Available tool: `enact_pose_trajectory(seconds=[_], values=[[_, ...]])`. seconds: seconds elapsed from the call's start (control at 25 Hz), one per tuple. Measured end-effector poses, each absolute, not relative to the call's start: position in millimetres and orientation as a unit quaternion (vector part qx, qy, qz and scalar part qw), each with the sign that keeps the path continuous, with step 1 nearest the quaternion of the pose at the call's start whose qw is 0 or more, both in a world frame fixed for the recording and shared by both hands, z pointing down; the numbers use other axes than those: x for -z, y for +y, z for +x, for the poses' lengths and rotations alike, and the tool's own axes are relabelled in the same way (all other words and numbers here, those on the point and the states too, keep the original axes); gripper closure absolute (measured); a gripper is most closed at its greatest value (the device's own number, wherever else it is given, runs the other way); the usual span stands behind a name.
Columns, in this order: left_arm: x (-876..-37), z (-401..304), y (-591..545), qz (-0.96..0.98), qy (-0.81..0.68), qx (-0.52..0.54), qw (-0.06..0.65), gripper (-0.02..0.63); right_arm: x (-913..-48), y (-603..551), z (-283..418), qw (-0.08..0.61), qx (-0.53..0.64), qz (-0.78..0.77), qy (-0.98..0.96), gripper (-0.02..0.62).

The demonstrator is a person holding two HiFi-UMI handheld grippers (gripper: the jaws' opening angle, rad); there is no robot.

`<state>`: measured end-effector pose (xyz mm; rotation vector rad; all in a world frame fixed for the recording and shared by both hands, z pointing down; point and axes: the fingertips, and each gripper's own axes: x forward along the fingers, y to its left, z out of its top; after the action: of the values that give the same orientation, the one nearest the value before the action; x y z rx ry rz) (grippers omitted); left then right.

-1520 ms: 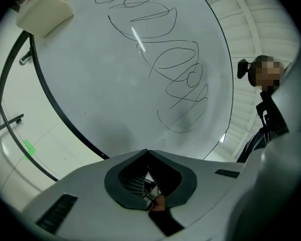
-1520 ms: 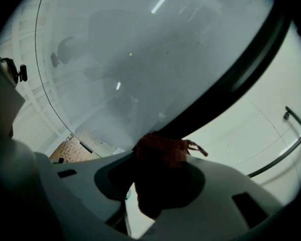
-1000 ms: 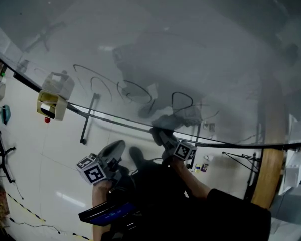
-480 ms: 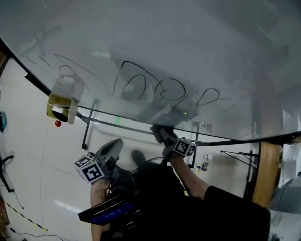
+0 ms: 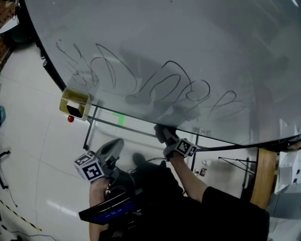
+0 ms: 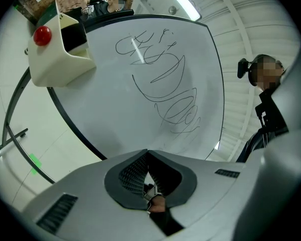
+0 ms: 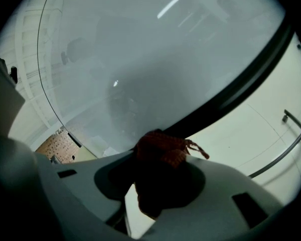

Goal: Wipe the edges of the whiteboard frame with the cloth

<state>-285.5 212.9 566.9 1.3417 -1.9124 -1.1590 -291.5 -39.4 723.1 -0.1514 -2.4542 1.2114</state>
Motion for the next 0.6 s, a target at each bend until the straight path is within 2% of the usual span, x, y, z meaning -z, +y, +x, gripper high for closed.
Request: enact_pose_trajectory(seconds=[0.6], values=[[-571.3,-275.6,273.1,0.485,-0.717,0.433,0.253,0.615,-727.4,2.1,-314.8,0.187,-0.454,-0.045,-0.870,0.454]])
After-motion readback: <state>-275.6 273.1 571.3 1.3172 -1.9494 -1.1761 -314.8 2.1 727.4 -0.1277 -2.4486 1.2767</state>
